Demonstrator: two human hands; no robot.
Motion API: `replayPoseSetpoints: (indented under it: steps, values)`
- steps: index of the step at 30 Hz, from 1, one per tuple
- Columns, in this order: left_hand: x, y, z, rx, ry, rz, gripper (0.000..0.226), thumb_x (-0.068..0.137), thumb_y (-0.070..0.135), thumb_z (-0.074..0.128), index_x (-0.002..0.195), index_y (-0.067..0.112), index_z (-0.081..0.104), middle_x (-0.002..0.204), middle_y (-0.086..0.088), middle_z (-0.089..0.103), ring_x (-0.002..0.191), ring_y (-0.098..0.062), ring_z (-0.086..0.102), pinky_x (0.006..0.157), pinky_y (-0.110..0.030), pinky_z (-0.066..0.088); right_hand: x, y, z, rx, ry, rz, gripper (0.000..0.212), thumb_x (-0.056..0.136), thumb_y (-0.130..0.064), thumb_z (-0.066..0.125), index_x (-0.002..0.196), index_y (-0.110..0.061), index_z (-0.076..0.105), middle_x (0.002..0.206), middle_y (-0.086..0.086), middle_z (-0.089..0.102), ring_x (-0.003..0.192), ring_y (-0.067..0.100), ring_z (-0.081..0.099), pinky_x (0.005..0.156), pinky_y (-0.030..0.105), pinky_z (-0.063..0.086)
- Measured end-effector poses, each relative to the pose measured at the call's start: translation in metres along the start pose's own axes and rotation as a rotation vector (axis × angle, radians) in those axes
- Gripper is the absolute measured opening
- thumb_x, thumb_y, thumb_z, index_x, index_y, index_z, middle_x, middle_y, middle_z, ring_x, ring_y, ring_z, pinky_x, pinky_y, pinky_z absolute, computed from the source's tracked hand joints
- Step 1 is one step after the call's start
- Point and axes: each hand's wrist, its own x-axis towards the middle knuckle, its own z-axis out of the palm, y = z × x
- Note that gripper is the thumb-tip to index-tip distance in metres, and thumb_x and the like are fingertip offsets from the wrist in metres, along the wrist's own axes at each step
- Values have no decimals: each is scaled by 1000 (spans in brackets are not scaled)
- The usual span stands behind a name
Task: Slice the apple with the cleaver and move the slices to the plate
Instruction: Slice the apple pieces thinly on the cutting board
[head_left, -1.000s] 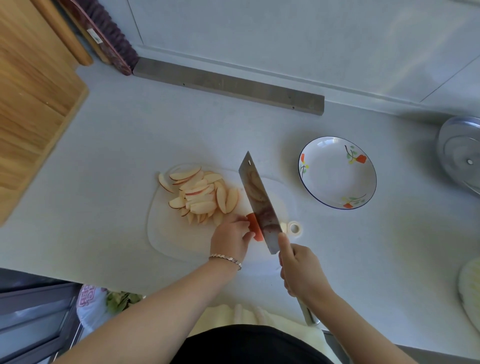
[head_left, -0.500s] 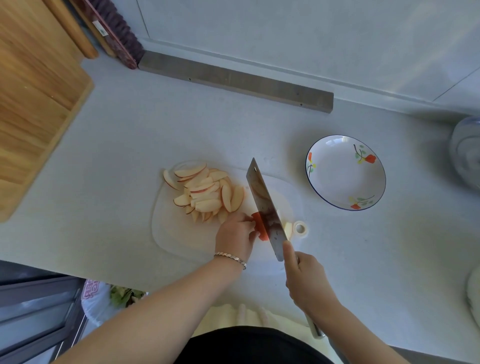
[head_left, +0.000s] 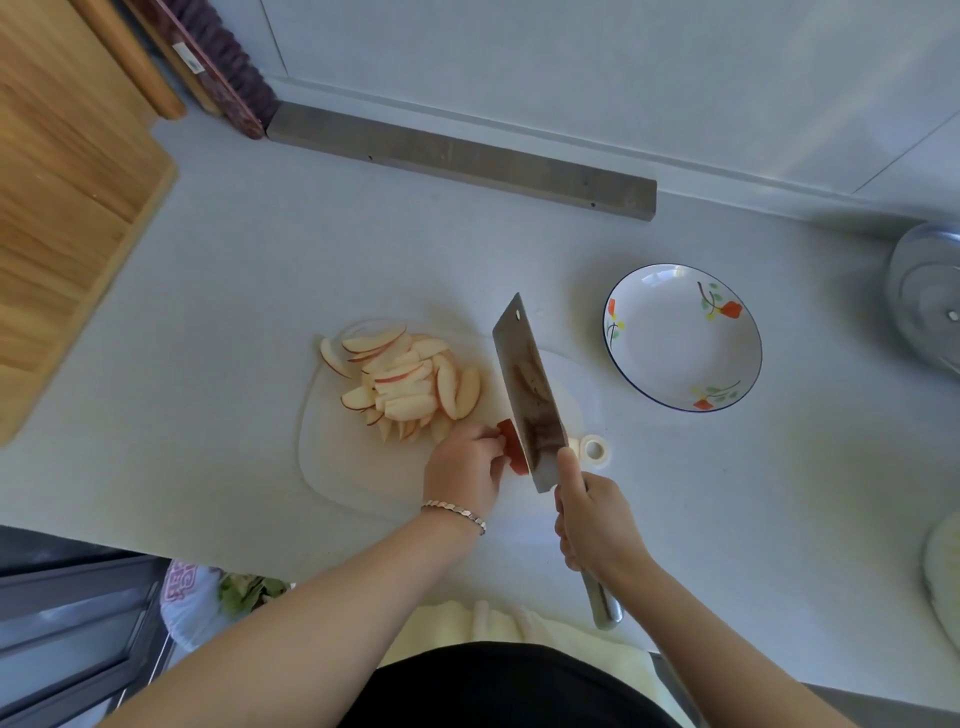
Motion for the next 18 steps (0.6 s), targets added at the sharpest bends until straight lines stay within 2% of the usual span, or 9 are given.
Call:
replayPoseSetpoints:
  steps: [5,9,18]
  values:
    - [0,2,-3,12,-23,-9,21,90,17,54,104,14,71,116,1,61,109,-18,57,86,-24,43,-7,6,-1,-167,20,-102,55,86,-61,27,64,-11,36,55,6,35,51,19,33,56,32,32]
    - [0,1,-4,-3,-9,-10,19,89,15,55,98,14,72,111,1,62,106,-17,57,82,-22,41,-7,7,1,-200,21,-109,55,87,-61,27,66,-11,37,58,7,36,54,20,34,57,32,32]
    - [0,2,-2,2,9,7,16,86,15,61,95,16,74,103,-2,66,99,-22,60,73,-22,39,-10,14,-2,-222,13,-88,51,94,-53,28,63,-13,31,55,3,29,48,16,27,56,32,28]
